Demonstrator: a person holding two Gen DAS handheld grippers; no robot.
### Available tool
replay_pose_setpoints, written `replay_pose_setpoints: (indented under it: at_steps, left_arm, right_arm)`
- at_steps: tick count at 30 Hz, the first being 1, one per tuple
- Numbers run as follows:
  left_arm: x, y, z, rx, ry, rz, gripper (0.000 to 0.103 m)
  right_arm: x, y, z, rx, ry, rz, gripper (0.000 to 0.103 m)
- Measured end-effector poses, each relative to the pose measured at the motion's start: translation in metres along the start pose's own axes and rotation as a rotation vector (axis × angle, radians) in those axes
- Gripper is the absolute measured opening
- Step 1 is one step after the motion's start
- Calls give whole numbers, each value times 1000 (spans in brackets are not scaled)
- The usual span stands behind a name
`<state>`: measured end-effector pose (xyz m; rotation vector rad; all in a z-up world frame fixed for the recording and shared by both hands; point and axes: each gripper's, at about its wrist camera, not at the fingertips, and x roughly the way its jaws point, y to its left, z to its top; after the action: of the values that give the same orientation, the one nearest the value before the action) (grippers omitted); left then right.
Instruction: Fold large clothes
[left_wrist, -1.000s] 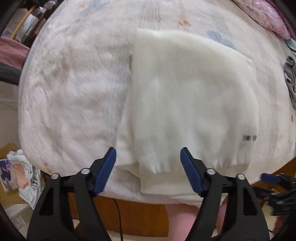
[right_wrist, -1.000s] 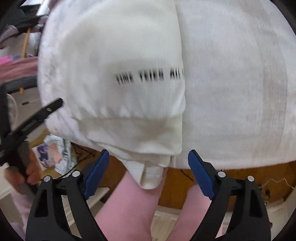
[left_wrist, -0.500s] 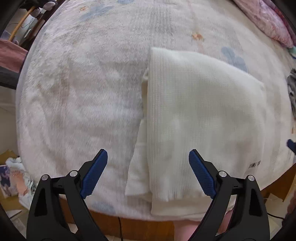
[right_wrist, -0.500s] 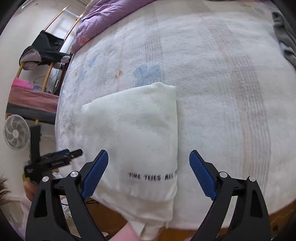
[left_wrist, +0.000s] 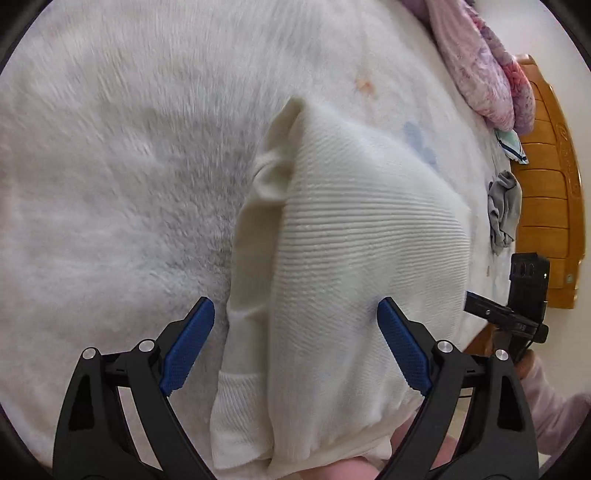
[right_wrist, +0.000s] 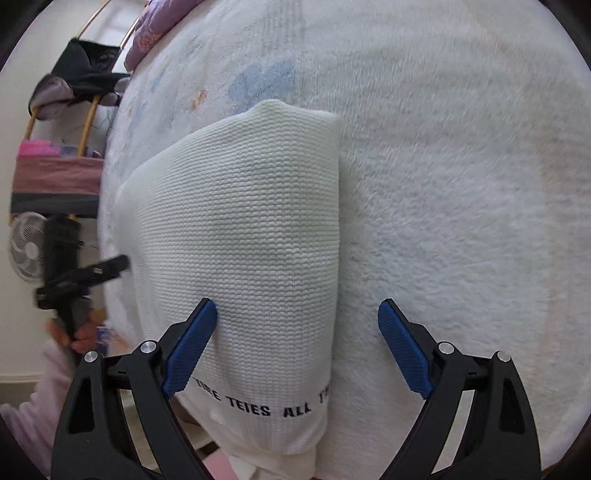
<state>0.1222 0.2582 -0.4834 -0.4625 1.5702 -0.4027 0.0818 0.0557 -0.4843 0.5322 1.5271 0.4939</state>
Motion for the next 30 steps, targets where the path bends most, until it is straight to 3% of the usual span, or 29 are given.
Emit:
replay_pose_setpoints:
  at_steps: [4,7,9,10,11,12,14,16,19,21,22,25,27,29,30]
  left_arm:
    - [18,13,6,-36,-6,-53,98]
    - [24,0,5,-1,-12,33,98]
    - [27,-4,6,10,30,17,98]
    - [28,-5,7,12,80,-56,98]
    - [35,-7,5,-14,166,-236,98]
    - [39,-12,3,-28,192,-300,98]
    - [50,-28,1,46,215,-199,98]
    - [59,-37,3,106,225,-171,98]
    - [60,-17,13,-27,213,-271,98]
    - [59,-4,16,-131,183,-338,98]
    - [58,-4,16,-116,177,-346,98]
    - [55,-6,14,-84,146,-346,98]
    - [52,-5,14,-147,114,-330,98]
    - [47,-5,8,-231,61,-277,98]
    - [42,-10,2,-264,4,-216,97]
  right_arm:
    - [5,-12,1,35,7,67,93]
    - [11,-14,3,50,-6,86,97]
    - [15,-10,6,54,-14,91,97]
    - [17,-7,8,47,0,117,97]
    - [25,-2,9,47,63,225,97]
    - [30,7,8,47,101,225,97]
    - [33,26,5,-73,117,109,97]
    - [35,25,2,-104,130,120,97]
    - [36,10,5,-47,136,218,97]
    - [45,8,8,-22,109,234,98]
    - [48,11,10,-20,107,214,98]
    - [52,13,17,34,108,181,98]
    - [51,16,17,42,84,180,97]
    - [48,28,13,35,82,106,96]
    - [47,32,13,50,81,69,93]
